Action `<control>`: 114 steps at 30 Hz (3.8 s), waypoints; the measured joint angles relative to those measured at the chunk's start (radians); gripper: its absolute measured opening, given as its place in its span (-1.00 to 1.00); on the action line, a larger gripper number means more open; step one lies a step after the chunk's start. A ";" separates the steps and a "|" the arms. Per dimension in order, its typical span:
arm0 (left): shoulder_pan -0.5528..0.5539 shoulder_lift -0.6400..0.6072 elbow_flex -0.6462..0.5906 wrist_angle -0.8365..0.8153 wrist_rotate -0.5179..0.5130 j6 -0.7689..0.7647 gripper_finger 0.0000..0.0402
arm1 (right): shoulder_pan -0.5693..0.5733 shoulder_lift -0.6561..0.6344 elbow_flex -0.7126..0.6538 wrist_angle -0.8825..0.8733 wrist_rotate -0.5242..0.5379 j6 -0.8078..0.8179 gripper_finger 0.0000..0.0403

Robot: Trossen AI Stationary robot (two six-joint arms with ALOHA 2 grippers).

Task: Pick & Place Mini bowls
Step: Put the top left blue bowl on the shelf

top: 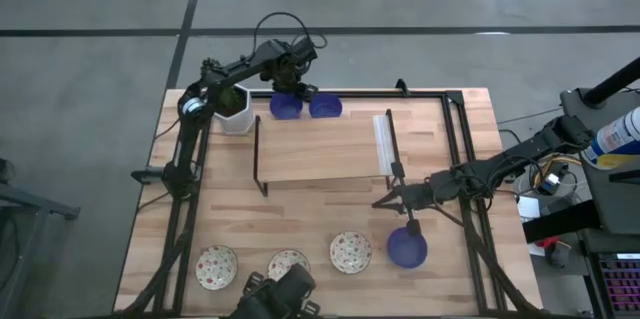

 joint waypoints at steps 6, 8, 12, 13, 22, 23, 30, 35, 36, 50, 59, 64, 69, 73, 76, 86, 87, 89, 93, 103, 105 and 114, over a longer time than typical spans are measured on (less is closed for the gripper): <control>-0.005 0.008 -0.029 0.003 0.026 -0.009 -0.16 | 0.000 0.000 0.000 0.000 0.000 0.000 -0.96; -0.008 0.008 -0.045 0.015 0.037 0.008 -0.16 | 0.000 0.000 0.000 0.000 0.000 0.006 -0.96; -0.008 0.008 -0.076 0.016 0.042 0.020 -0.16 | 0.000 0.000 0.000 0.000 0.000 0.016 -0.96; -0.008 0.008 -0.082 0.017 0.046 0.022 -0.16 | 0.000 0.000 0.000 0.000 0.000 0.017 -0.96; -0.008 0.008 -0.127 0.059 0.057 0.021 -0.16 | 0.000 0.000 0.000 0.000 0.000 0.017 -0.96; -0.008 0.008 -0.134 0.065 0.061 0.018 -0.16 | 0.000 0.000 0.000 0.000 0.000 0.016 -0.96; -0.008 0.007 -0.153 0.091 0.064 0.000 -0.16 | 0.000 0.000 0.000 0.000 0.000 0.017 -0.96; -0.008 0.007 -0.153 0.135 0.064 -0.052 -0.16 | 0.000 0.000 0.000 0.000 0.000 0.016 -0.96; -0.008 0.007 -0.153 0.142 0.064 -0.073 -0.16 | 0.000 0.000 0.000 0.000 0.000 0.016 -0.96; -0.008 0.007 -0.153 0.222 0.060 -0.195 -0.16 | 0.000 0.000 -0.008 0.000 0.000 0.019 -0.96; -0.008 0.020 -0.156 0.238 0.050 -0.204 -0.16 | 0.000 0.000 -0.008 0.000 0.000 0.016 -0.96; -0.008 0.028 -0.174 0.245 0.052 -0.204 -0.16 | 0.000 0.000 -0.009 -0.001 0.000 0.017 -0.96; -0.008 0.028 -0.194 0.251 0.053 -0.199 -0.16 | 0.000 0.000 -0.010 -0.002 0.000 0.017 -0.96; -0.008 0.029 -0.216 0.258 0.054 -0.197 -0.16 | 0.000 0.000 -0.011 -0.003 0.000 0.016 -0.96; -0.008 0.029 -0.219 0.257 0.054 -0.179 -0.19 | 0.000 0.000 -0.011 -0.003 0.000 0.016 -0.96; -0.008 0.029 -0.219 0.255 0.051 -0.164 -0.86 | 0.000 0.000 -0.011 -0.003 0.000 0.017 -0.96; -0.008 0.029 -0.219 0.254 0.051 -0.164 -0.93 | 0.000 0.000 -0.011 -0.003 0.000 0.017 -0.96; -0.008 0.028 -0.218 0.248 0.049 -0.157 -0.96 | 0.000 0.000 -0.011 -0.003 0.000 0.017 -0.96; -0.008 0.027 -0.214 0.230 0.043 -0.150 -0.98 | 0.000 0.000 -0.011 -0.003 0.000 0.017 -0.96; -0.009 0.023 -0.166 0.164 0.020 -0.122 -1.00 | 0.000 0.000 -0.011 -0.003 0.000 0.019 -0.96; -0.010 0.023 -0.149 0.156 0.020 -0.110 -1.00 | 0.000 0.000 -0.011 -0.003 0.000 0.019 -0.96; -0.023 0.023 -0.082 0.099 0.014 -0.086 -1.00 | 0.000 0.000 -0.011 -0.003 0.001 0.019 -0.96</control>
